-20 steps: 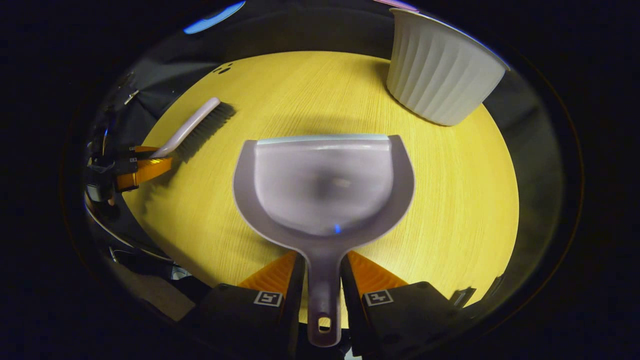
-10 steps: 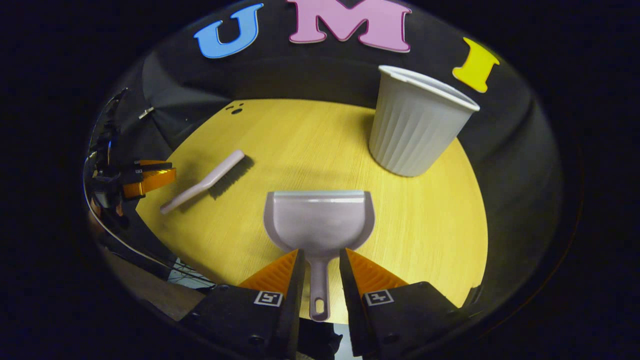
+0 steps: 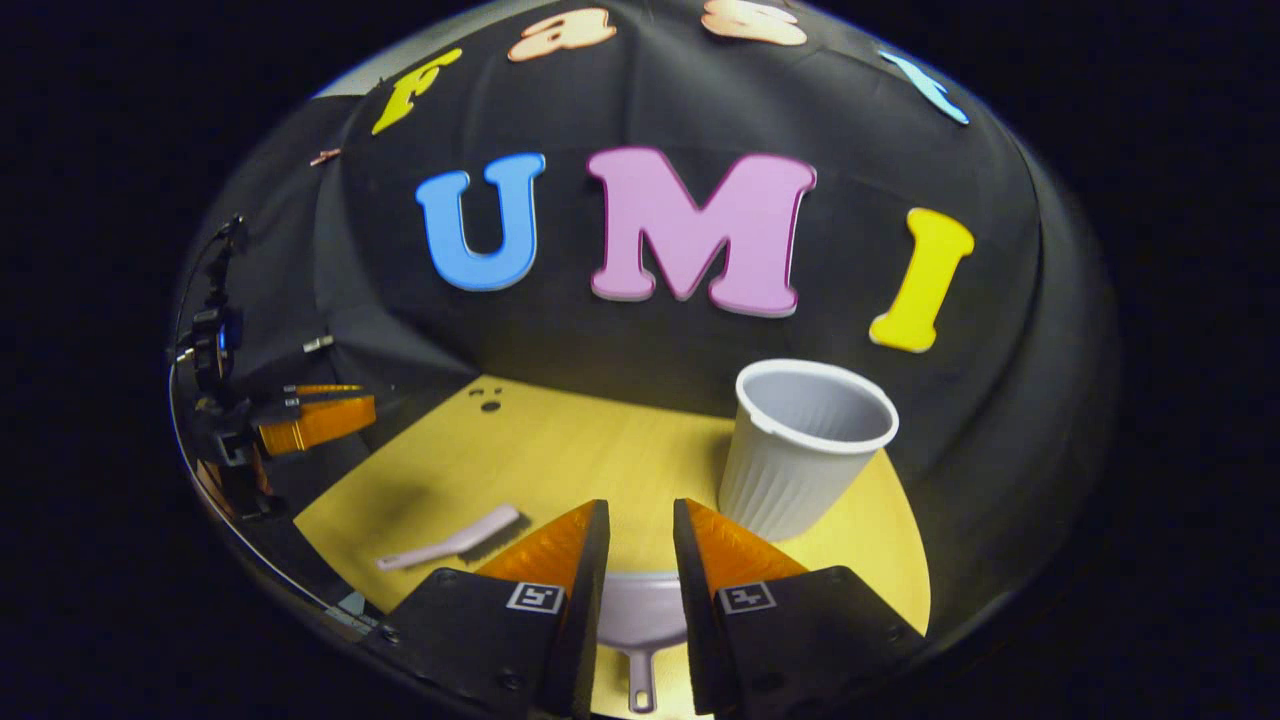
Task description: Pick up the small broom and dustpan from the desktop, sweep the trash into the dustpan with the broom, and then empty the trash into the garbage bin.
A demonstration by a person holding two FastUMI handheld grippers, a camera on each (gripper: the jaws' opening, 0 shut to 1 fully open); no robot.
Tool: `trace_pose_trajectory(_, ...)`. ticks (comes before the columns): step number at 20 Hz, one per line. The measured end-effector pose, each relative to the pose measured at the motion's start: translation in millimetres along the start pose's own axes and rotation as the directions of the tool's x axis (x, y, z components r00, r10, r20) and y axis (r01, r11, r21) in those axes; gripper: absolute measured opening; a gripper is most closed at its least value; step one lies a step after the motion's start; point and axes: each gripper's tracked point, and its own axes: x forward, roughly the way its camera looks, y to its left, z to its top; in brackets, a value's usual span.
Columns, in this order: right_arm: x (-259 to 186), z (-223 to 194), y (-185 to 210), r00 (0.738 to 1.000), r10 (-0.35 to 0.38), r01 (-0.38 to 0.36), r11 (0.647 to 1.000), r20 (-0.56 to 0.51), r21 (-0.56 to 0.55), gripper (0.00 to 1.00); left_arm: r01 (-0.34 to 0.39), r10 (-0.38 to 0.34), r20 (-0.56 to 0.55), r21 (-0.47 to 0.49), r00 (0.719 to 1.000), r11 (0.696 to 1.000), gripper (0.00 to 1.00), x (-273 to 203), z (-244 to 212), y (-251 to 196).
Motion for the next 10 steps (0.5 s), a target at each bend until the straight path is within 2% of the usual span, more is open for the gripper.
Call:
trace_pose_trajectory(3,-6.8,19.2,-1.3,0.996,-0.018,0.021,0.999,0.090,-0.033,0.40,-0.004,0.003,0.045,0.021,0.999,1.000,0.34,-7.9,9.7,0.5)
trace_pose_trajectory(5,-6.3,13.6,-0.4,0.996,-0.026,0.029,0.999,0.082,-0.037,0.42,0.008,-0.009,0.026,0.027,1.000,1.000,0.31,-14.4,7.5,-5.6)
trace_pose_trajectory(7,-8.1,13.4,2.3,0.997,-0.020,0.023,0.999,0.070,-0.031,0.45,0.014,-0.014,0.012,0.024,1.000,1.000,0.36,-14.2,4.9,-6.7)
trace_pose_trajectory(10,-6.6,11.8,6.7,0.998,-0.022,0.026,0.998,0.066,-0.057,0.45,0.013,-0.014,0.011,0.032,1.000,0.999,0.31,-14.1,6.4,-6.9)
